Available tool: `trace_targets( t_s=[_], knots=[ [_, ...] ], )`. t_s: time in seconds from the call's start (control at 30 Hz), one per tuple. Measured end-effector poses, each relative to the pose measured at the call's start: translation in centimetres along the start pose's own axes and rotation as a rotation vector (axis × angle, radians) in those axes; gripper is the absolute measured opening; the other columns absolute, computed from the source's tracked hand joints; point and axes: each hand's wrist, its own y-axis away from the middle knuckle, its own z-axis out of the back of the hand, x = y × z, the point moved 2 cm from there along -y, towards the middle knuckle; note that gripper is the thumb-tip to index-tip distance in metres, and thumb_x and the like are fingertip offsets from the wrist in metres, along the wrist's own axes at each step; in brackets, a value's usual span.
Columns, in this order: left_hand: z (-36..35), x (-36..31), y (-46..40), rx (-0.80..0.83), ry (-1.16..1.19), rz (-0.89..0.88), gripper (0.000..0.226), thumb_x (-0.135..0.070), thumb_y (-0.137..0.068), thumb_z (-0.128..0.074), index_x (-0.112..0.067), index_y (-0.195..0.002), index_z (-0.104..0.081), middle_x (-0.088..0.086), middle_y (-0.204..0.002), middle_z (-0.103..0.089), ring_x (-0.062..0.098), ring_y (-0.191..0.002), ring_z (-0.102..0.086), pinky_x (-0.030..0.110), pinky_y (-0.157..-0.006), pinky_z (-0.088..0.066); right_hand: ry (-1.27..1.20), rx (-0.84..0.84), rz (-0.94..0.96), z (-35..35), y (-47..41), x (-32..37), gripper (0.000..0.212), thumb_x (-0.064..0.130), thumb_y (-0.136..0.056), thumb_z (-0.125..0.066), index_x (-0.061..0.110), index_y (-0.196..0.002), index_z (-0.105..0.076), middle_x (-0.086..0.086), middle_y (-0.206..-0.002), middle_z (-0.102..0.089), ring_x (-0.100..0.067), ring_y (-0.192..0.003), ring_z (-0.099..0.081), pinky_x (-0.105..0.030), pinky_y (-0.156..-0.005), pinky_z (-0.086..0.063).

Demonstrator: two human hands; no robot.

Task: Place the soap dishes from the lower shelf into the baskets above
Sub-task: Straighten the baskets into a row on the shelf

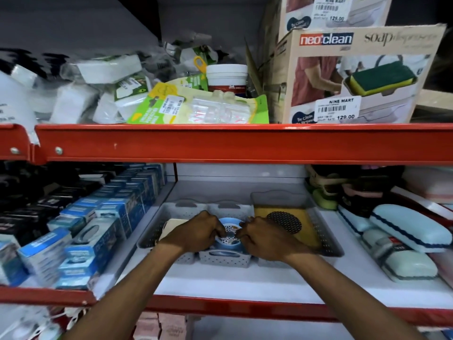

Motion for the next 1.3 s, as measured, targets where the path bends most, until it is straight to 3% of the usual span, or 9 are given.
trace_targets(
  t_s=[0.2, 0.27, 0.33, 0.43, 0.57, 0.73, 0.87, 1.07, 1.3],
  knots=[
    [5.4, 0.8, 3.8, -0.301, 0.149, 0.066, 0.042, 0.01, -0.089, -0.044, -0.009, -0.109, -0.075, 0.0, -0.11, -0.075, 0.005, -0.087, -0.07, 0.019, -0.092, -0.054, -0.084, -0.071, -0.012, 0.8, -0.9, 1.6, 0.04, 0.03, -0.092, -0.038, 0.013, -0.106, -0.071, -0.007, -0.093, -0.075, -0.019, -0.071, -0.065, -0.034, -0.066, -0.057],
    [6.2, 3.5, 5.1, -0.325, 0.12, 0.142, 0.041, 0.01, -0.09, -0.044, -0.009, -0.108, -0.076, 0.001, -0.102, -0.074, 0.01, -0.076, -0.069, -0.002, -0.079, -0.044, -0.163, -0.09, 0.012, 0.6, -1.8, 3.4, 0.039, 0.029, -0.096, -0.04, 0.022, -0.124, -0.066, -0.005, -0.108, -0.075, -0.017, -0.079, -0.068, -0.036, -0.071, -0.058],
    [5.9, 6.0, 6.0, -0.264, 0.062, 0.21, 0.038, 0.004, -0.092, -0.047, -0.015, -0.106, -0.077, 0.004, -0.09, -0.078, 0.01, -0.076, -0.071, -0.006, -0.067, -0.041, -0.202, -0.069, 0.054, 0.1, -3.2, 5.4, 0.04, 0.027, -0.098, -0.04, 0.028, -0.132, -0.061, -0.006, -0.112, -0.073, -0.015, -0.074, -0.066, -0.031, -0.062, -0.052],
    [3.7, 8.1, 6.7, -0.141, 0.019, 0.252, 0.037, -0.008, -0.094, -0.047, -0.025, -0.11, -0.075, 0.003, -0.091, -0.075, 0.014, -0.078, -0.071, 0.014, -0.073, -0.053, -0.171, -0.047, 0.078, -1.0, -5.3, 7.6, 0.039, 0.03, -0.095, -0.039, 0.021, -0.125, -0.063, -0.008, -0.124, -0.065, -0.025, -0.103, -0.065, -0.036, -0.078, -0.054],
    [2.4, 9.0, 6.8, -0.087, 0.058, 0.283, 0.031, -0.014, -0.095, -0.048, -0.028, -0.107, -0.073, 0.011, -0.117, -0.071, 0.031, -0.111, -0.063, 0.038, -0.1, -0.051, -0.073, 0.0, 0.058, -2.0, -7.0, 8.8, 0.027, 0.031, -0.095, -0.044, 0.013, -0.1, -0.065, -0.007, -0.1, -0.058, -0.027, -0.091, -0.06, -0.033, -0.068, -0.038],
    [2.1, 8.5, 6.7, -0.065, 0.052, 0.278, 0.035, -0.014, -0.1, -0.041, -0.015, -0.123, -0.067, 0.01, -0.122, -0.067, 0.027, -0.111, -0.063, -0.002, -0.072, -0.033, -0.044, 0.028, 0.053, -2.1, -7.7, 9.1, 0.04, 0.039, -0.092, -0.036, 0.014, -0.085, -0.067, -0.006, -0.096, -0.061, -0.023, -0.091, -0.055, -0.03, -0.072, -0.032],
    [2.2, 8.3, 7.3, -0.048, 0.014, 0.298, 0.039, -0.023, -0.103, -0.035, -0.024, -0.134, -0.059, 0.007, -0.137, -0.053, 0.022, -0.13, -0.046, 0.018, -0.1, -0.033, -0.085, 0.046, 0.06, -2.1, -7.6, 9.7, 0.039, 0.031, -0.095, -0.043, 0.012, -0.071, -0.066, -0.006, -0.081, -0.064, -0.013, -0.072, -0.05, -0.016, -0.064, -0.025],
    [2.5, 8.1, 7.3, -0.023, 0.022, 0.3, 0.04, -0.023, -0.103, -0.035, -0.023, -0.131, -0.062, 0.008, -0.135, -0.056, 0.024, -0.123, -0.053, 0.017, -0.09, -0.033, -0.056, 0.049, 0.031, -1.8, -7.4, 10.1, 0.038, 0.032, -0.096, -0.044, 0.013, -0.074, -0.069, -0.005, -0.082, -0.064, -0.012, -0.071, -0.043, -0.026, -0.072, -0.026],
    [2.9, 7.4, 8.9, -0.055, 0.075, 0.227, 0.038, -0.023, -0.1, -0.039, -0.022, -0.13, -0.063, 0.005, -0.135, -0.063, 0.02, -0.124, -0.053, 0.024, -0.102, -0.043, -0.103, 0.018, -0.054, -0.4, -5.4, 10.2, 0.032, 0.038, -0.095, -0.038, 0.024, -0.107, -0.065, -0.006, -0.114, -0.065, -0.025, -0.105, -0.061, -0.04, -0.09, -0.052]
  ],
)
